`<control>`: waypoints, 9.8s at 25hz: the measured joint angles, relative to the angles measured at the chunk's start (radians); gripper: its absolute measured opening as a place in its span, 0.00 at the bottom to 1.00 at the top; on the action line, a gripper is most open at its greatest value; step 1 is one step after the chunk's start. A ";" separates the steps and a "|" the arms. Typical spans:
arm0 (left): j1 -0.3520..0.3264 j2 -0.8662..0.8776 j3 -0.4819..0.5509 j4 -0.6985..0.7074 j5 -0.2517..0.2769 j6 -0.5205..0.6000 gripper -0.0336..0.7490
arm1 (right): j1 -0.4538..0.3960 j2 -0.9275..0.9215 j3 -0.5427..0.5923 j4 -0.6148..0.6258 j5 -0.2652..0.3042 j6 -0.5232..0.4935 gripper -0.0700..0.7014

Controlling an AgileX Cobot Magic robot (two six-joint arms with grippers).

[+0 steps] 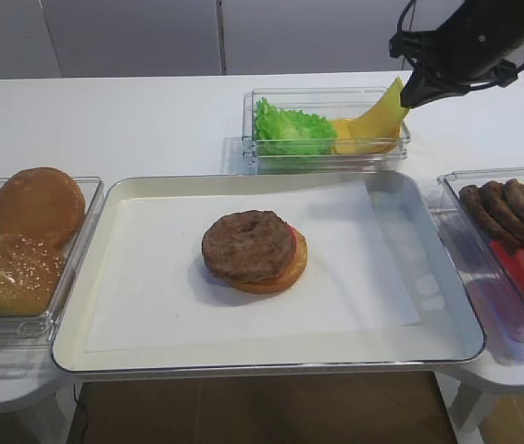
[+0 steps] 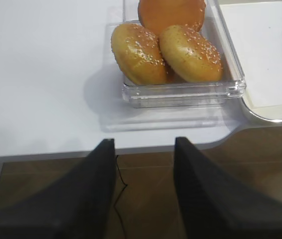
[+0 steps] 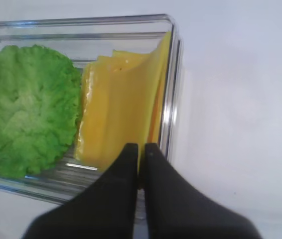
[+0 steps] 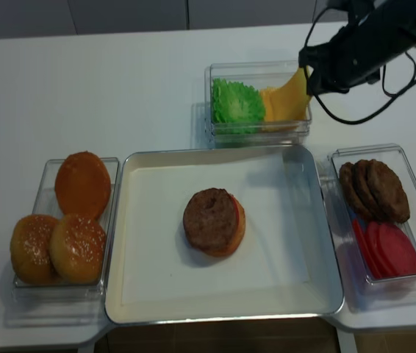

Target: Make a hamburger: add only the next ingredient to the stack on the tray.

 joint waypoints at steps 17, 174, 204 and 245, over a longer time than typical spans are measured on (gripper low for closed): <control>0.000 0.000 0.000 0.000 0.000 0.000 0.42 | 0.000 -0.267 0.000 -0.001 0.190 -0.003 0.14; 0.000 0.000 0.000 0.000 0.000 0.000 0.42 | 0.121 -1.722 0.724 -0.498 0.486 0.393 0.74; 0.000 0.000 0.000 0.000 0.000 0.000 0.42 | 0.119 -1.928 1.066 -0.529 0.317 0.345 0.74; 0.000 0.000 0.000 0.000 0.000 0.000 0.42 | 0.048 -1.928 1.067 -0.529 0.339 0.345 0.74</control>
